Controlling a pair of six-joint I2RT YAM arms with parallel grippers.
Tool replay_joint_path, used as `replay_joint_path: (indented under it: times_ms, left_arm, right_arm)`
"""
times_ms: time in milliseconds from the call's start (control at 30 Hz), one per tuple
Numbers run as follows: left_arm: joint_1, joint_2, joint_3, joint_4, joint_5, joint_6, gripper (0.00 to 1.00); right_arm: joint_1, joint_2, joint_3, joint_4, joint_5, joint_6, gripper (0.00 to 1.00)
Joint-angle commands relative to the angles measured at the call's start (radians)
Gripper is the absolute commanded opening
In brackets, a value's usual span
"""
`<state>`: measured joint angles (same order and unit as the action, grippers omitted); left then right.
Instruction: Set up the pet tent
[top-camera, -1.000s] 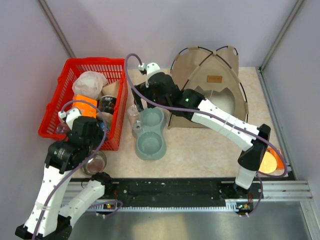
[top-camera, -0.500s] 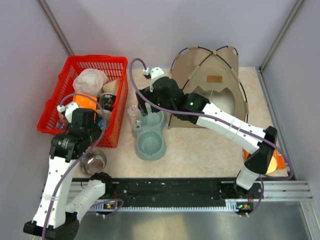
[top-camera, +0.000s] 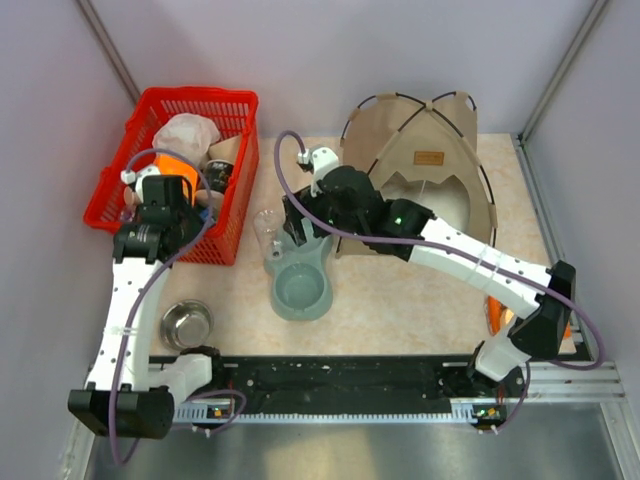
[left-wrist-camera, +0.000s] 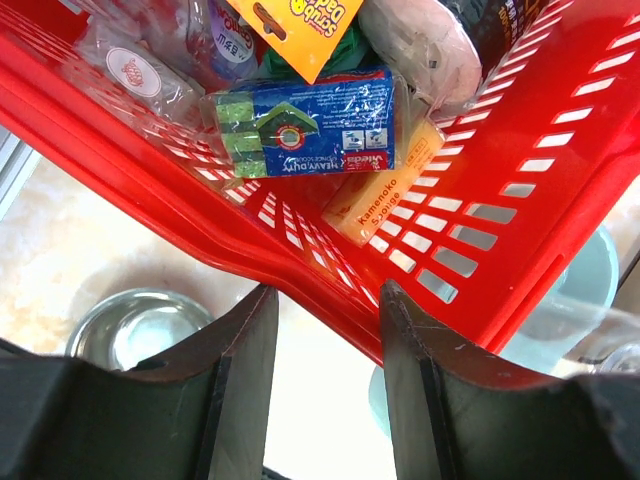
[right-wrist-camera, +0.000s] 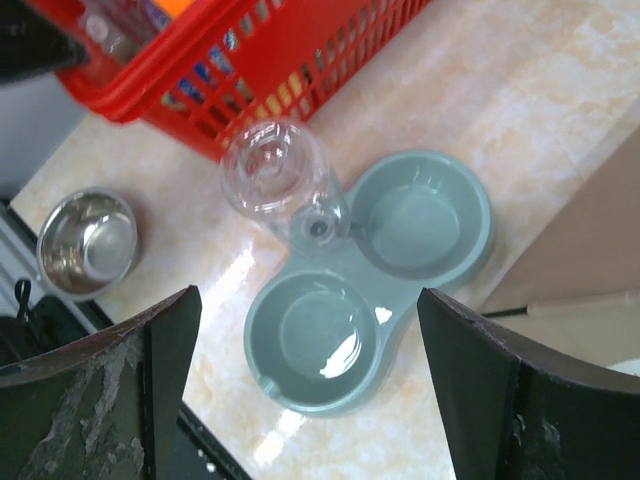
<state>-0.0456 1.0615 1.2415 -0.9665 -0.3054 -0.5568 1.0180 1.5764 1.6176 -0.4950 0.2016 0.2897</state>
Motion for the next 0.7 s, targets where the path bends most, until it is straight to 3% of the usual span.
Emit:
replay_joint_path:
  times_ms: [0, 200, 267, 533, 667]
  left_arm:
    - [-0.005, 0.068, 0.032, 0.220, 0.092, 0.144, 0.31]
    - [-0.005, -0.030, 0.079, 0.111, 0.072, 0.178, 0.67]
    - [-0.005, -0.075, 0.107, 0.066, 0.046, 0.172, 0.73]
    - [-0.005, -0.193, 0.416, -0.132, -0.277, 0.189, 0.79]
    - [-0.005, -0.256, 0.512, -0.152, -0.293, 0.161, 0.79]
  right_arm:
    - [0.013, -0.096, -0.059, 0.090, -0.059, -0.017, 0.87]
    - [0.134, -0.105, -0.081, 0.153, -0.045, -0.043, 0.86]
    - [0.169, -0.087, -0.085, 0.173, -0.059, -0.026, 0.84]
    - [0.267, 0.042, -0.117, 0.272, -0.038, 0.143, 0.68]
    - [0.301, 0.155, -0.085, 0.289, -0.004, 0.180, 0.65]
